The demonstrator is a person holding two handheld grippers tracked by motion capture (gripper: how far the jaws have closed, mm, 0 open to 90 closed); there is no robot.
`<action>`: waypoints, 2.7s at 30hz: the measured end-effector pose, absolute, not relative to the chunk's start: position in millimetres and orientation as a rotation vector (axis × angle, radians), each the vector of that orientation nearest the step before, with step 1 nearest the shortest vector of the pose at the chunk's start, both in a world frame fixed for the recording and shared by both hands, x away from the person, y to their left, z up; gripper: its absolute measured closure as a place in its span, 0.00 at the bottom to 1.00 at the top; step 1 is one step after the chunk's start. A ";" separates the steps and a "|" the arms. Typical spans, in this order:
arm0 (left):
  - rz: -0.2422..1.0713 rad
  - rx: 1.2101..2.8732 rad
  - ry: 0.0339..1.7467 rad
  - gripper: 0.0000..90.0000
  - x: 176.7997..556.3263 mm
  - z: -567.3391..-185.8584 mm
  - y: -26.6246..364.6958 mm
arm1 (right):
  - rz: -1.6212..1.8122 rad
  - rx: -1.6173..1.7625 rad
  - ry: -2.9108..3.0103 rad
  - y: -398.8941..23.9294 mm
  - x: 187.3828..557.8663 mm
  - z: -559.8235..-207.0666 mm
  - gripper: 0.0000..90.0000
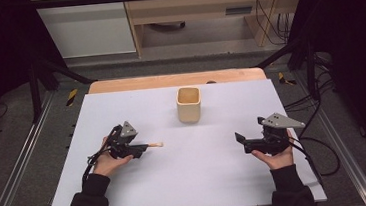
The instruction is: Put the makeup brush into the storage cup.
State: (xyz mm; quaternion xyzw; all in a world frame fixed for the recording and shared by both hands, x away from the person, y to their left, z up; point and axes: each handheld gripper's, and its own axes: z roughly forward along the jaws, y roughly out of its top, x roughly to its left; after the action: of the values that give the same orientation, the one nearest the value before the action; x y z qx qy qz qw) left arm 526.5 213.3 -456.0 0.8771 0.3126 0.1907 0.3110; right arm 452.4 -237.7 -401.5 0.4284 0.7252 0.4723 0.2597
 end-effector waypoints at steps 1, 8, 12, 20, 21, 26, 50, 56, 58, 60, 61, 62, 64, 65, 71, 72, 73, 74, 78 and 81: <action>0.501 2.315 0.825 0.43 527.4 -457.2 213.4 | 1.278 1.162 1.962 -237.8 452.3 -401.3 0.03; 0.470 2.356 0.820 0.60 530.2 -461.5 212.9 | 1.281 1.163 1.960 -238.3 452.1 -400.9 0.03; 0.464 2.367 0.819 0.66 530.9 -464.3 211.0 | 1.280 1.165 1.958 -237.8 452.1 -401.2 0.03; 0.433 2.367 0.829 0.77 531.4 -465.9 209.6 | 1.275 1.164 1.960 -238.2 452.4 -401.6 0.03; 0.433 2.367 0.829 0.78 531.4 -465.9 209.6 | 1.275 1.164 1.960 -238.2 452.4 -401.6 0.03; 0.420 2.376 0.843 0.85 530.3 -465.1 207.5 | 1.271 1.172 1.964 -237.9 452.8 -402.7 0.03; 0.370 2.410 0.951 0.77 532.1 -448.2 203.3 | 1.272 1.175 1.962 -239.7 452.3 -402.9 0.03; 0.356 2.459 0.998 0.70 541.9 -447.6 202.1 | 1.273 1.172 1.969 -239.8 452.4 -403.2 0.03; 0.359 2.473 1.002 0.70 543.4 -447.1 202.5 | 1.273 1.172 1.968 -240.0 452.4 -403.0 0.03; 0.360 2.497 1.002 0.70 544.8 -446.6 202.8 | 1.279 1.174 1.964 -240.5 452.2 -402.4 0.03; 0.355 2.500 1.006 0.71 545.1 -447.0 202.3 | 1.279 1.173 1.964 -241.0 452.1 -402.0 0.03; 0.353 2.506 1.005 0.71 545.3 -447.3 202.0 | 1.280 1.172 1.964 -241.3 451.9 -401.8 0.03; 0.353 2.538 0.991 0.74 545.7 -447.9 200.7 | 1.280 1.173 1.965 -241.4 451.8 -401.7 0.03; 0.346 2.544 0.988 0.75 545.9 -448.0 200.3 | 1.281 1.173 1.965 -241.4 452.1 -401.8 0.03; 0.330 2.557 0.983 0.81 547.1 -450.4 197.6 | 1.276 1.174 1.968 -241.1 452.2 -402.0 0.03; 0.327 2.565 0.979 0.82 547.0 -450.3 197.3 | 1.277 1.175 1.968 -241.1 452.2 -402.0 0.03; 0.320 2.568 0.976 0.84 547.1 -450.3 197.2 | 1.278 1.175 1.968 -241.0 452.2 -402.0 0.03; 0.314 2.564 0.981 0.85 547.1 -450.6 196.5 | 1.277 1.175 1.969 -240.9 452.3 -402.0 0.03; 0.304 2.593 1.001 0.88 548.7 -449.3 192.1 | 1.278 1.185 1.976 -239.8 452.3 -402.5 0.03; 0.305 2.622 1.000 0.90 549.1 -448.2 188.8 | 1.279 1.184 1.978 -239.8 452.5 -402.6 0.03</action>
State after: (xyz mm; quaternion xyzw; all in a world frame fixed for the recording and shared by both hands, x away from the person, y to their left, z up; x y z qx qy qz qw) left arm 549.1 188.8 -448.2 0.9172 0.3497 0.1065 0.1587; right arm 452.5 -239.8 -402.6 0.4347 0.7266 0.4698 0.2498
